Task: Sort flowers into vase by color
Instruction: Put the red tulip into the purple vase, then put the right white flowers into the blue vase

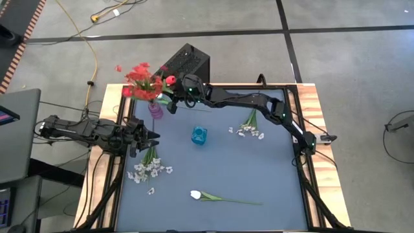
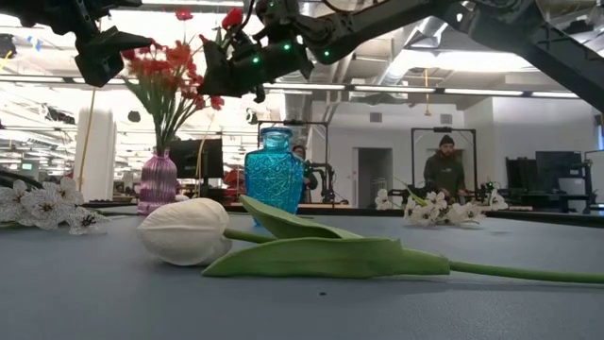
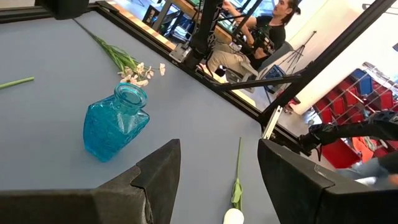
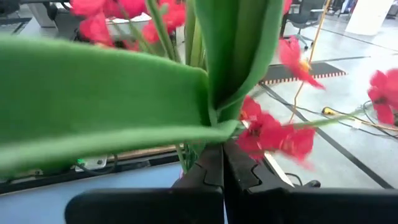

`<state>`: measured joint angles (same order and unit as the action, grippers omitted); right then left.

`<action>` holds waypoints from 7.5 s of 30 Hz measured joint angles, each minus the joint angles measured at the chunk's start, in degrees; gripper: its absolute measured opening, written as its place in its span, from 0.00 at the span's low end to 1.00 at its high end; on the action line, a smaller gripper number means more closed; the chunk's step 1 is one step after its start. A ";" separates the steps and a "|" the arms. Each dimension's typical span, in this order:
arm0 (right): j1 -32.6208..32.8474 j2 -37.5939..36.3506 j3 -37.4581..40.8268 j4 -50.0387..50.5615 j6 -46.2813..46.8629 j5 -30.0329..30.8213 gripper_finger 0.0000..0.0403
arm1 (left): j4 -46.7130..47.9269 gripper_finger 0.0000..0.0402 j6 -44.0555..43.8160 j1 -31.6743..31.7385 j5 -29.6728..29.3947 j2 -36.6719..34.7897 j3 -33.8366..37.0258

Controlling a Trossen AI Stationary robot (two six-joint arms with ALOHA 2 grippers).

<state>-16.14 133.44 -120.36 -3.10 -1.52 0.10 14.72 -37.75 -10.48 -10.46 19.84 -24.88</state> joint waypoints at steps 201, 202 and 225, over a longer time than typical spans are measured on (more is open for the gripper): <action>-2.23 -5.48 -0.02 30.88 1.11 -22.80 0.30 | 56.29 0.30 45.35 36.57 -10.54 49.29 -64.17; -2.24 -5.48 -0.02 30.89 1.11 -22.80 0.30 | 56.27 0.32 45.14 36.57 -9.91 49.05 -64.17; -6.03 -6.74 0.04 38.18 -3.03 -26.81 0.30 | 53.94 0.48 32.86 35.26 13.15 35.95 -64.19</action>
<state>-22.18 126.70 -120.31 35.08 -4.55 -26.72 68.66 -4.88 24.78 2.69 55.78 -89.08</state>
